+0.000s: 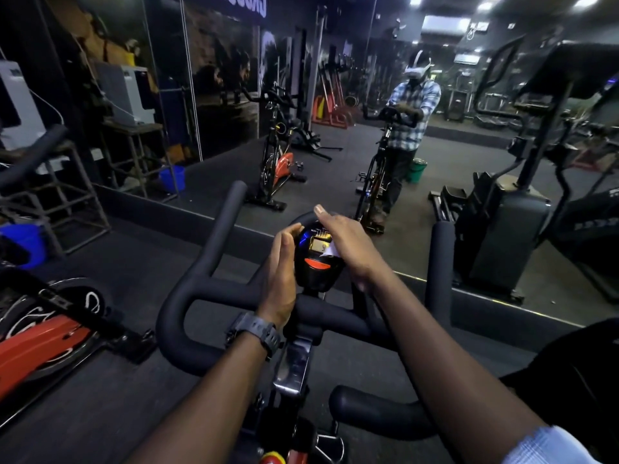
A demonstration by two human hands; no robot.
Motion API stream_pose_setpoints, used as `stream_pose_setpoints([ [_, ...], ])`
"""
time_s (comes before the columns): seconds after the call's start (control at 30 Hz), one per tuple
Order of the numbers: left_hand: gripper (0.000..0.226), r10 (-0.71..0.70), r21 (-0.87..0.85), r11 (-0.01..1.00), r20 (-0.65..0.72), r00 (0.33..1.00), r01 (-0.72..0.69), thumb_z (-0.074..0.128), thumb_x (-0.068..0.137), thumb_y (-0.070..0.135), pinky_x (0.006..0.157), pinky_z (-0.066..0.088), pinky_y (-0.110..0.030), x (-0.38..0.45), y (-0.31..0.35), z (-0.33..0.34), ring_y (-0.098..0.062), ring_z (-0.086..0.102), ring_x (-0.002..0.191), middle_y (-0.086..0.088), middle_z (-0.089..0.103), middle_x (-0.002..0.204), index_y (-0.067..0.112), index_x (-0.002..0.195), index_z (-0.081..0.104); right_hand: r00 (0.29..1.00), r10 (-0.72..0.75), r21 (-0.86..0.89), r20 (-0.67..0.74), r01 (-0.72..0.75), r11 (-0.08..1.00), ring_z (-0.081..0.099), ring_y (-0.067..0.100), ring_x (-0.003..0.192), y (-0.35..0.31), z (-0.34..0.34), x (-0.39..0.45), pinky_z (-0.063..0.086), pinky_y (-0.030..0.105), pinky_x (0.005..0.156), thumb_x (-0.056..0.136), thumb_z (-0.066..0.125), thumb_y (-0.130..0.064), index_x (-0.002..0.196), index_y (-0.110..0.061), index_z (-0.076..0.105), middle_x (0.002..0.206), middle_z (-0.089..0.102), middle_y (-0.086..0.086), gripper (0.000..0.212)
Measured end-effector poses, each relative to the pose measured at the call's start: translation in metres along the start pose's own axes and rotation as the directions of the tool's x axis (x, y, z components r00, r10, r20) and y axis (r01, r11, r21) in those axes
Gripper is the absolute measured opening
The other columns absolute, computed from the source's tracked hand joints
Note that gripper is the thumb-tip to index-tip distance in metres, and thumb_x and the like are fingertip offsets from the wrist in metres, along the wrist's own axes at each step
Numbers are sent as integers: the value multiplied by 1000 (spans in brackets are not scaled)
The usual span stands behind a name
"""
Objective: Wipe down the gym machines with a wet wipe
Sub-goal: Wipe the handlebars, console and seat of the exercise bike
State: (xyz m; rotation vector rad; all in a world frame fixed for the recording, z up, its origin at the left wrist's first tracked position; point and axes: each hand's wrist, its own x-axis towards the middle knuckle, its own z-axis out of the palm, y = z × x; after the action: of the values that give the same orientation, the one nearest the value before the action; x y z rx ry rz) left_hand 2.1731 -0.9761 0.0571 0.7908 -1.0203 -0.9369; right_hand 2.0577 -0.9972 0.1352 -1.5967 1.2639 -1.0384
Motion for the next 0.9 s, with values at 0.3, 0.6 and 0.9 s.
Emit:
stream_pose_setpoints([
  [0.3,70,-26,-36,999,29,999,27,39,83,74,93,52,-27,-1,6,1,-15,67,114,-2,73,118,20,120,63,974,204,371,94,-225,901,66,24,112,51,20,-40,42,49,109,86,46,-75,117,-24,71,115,72,6,66],
  [0.6,56,-53,-27,998,5,999,53,30,97,59,88,51,-21,-2,9,0,-9,68,111,4,74,114,21,118,65,967,156,715,200,-252,652,58,32,124,15,2,-13,45,50,105,100,39,-55,136,-4,53,135,59,16,65],
  [0.9,54,-76,-41,996,6,997,76,26,100,58,83,52,-17,-5,17,4,-2,69,104,12,76,104,23,111,66,982,168,718,92,-182,672,62,32,73,7,2,-10,52,35,75,100,44,-48,96,-6,65,77,72,6,48],
])
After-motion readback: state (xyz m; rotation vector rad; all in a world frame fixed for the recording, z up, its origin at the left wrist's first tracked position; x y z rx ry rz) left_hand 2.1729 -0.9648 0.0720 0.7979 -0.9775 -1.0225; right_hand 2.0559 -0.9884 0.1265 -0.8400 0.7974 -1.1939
